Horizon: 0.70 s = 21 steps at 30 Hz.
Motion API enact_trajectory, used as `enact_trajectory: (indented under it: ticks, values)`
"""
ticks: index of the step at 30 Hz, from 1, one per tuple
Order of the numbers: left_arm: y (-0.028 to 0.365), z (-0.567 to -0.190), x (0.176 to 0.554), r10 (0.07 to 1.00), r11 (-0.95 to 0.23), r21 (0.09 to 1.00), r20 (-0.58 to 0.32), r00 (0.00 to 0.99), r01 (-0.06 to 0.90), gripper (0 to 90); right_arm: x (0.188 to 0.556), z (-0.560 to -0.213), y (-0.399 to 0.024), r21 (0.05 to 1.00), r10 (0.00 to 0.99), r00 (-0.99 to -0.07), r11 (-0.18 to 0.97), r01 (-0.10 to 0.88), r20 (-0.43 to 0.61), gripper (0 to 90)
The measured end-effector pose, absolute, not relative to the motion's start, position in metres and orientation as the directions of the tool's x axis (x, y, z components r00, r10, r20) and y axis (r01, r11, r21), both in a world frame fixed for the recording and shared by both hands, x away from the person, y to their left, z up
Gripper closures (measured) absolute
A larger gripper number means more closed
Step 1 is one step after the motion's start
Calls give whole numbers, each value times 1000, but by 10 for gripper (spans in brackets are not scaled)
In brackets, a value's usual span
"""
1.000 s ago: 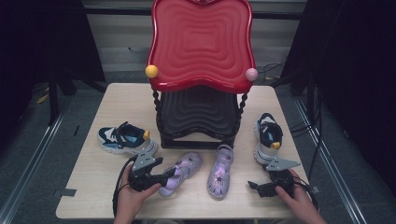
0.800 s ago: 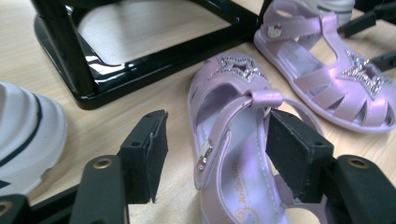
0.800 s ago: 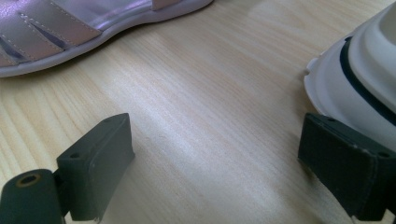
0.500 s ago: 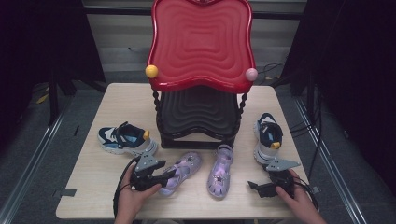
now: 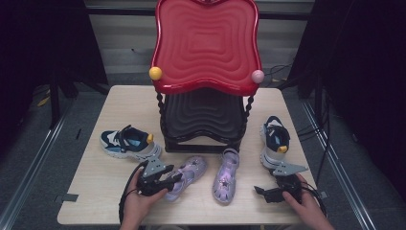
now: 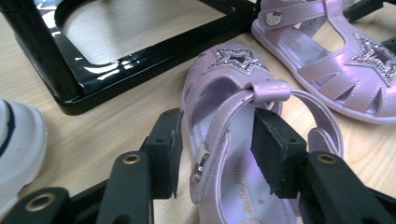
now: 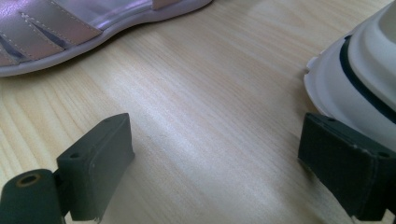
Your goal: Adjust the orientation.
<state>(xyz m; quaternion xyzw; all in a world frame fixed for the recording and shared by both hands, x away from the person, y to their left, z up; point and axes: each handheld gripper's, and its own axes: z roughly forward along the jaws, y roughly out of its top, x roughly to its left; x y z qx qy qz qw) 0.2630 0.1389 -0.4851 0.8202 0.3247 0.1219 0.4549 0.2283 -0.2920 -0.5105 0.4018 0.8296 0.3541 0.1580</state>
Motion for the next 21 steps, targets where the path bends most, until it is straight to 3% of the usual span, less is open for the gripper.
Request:
enact_trajectory:
  ticks: [10,15,21]
  values:
    - [139,-488,265,641,-359,836,-103,761,415,641,228,-510,-292,714,778,-627,426,555,23,94]
    - [141,-489,266,649,-356,839,-95,755,412,741,228,-511,-292,715,779,-627,426,555,22,94]
    - [142,-489,266,643,-356,840,-98,759,409,776,228,-511,-292,715,779,-627,425,555,23,94]
